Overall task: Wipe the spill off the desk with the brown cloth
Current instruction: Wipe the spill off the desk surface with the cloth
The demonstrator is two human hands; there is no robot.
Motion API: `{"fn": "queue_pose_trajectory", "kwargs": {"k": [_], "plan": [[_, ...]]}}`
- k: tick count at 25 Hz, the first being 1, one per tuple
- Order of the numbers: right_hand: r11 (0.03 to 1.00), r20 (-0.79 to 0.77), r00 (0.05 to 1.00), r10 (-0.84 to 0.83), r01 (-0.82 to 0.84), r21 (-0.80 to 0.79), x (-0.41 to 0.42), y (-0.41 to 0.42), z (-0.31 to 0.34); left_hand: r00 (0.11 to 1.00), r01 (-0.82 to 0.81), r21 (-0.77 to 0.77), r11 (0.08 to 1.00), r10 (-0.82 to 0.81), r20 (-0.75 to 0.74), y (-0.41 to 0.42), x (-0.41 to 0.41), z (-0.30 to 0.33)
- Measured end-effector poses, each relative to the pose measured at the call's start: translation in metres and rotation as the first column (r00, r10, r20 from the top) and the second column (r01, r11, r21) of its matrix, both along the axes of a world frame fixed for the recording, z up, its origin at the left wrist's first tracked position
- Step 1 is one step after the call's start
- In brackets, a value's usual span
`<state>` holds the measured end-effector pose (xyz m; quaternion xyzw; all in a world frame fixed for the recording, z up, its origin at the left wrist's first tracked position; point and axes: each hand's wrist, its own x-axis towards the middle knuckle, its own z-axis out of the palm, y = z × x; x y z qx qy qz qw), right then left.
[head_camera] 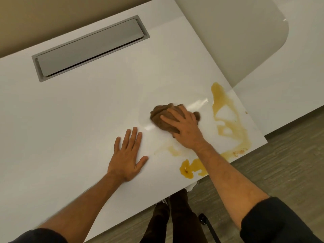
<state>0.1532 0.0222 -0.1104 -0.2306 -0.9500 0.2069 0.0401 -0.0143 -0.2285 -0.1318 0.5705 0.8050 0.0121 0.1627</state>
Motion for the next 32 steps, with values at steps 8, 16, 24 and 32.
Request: {"fn": "queue_pose_trajectory", "kwargs": {"k": [8, 16, 24, 32], "plan": [[0.895, 0.005, 0.896, -0.444, 0.444, -0.047, 0.046, -0.027, -0.012, 1.0, -0.007, -0.01, 1.0, 0.007, 0.007, 0.001, 0.0, 0.001], [0.901, 0.196, 0.881, -0.43, 0.404, 0.159, 0.026, -0.018, -0.01, 1.0, -0.002, -0.019, 1.0, 0.002, -0.001, 0.0, 0.001, -0.001], [0.848, 0.189, 0.83, -0.524, 0.528, 0.035, -0.072, 0.028, -0.005, 1.0, -0.007, -0.023, 1.0, 0.007, 0.007, 0.002, 0.001, 0.001], [0.982, 0.097, 0.98, -0.176, 0.181, -0.048, -0.071, -0.004, 0.001, 1.0, -0.011, -0.008, 1.0, 0.011, -0.003, 0.0, 0.001, -0.003]]}}
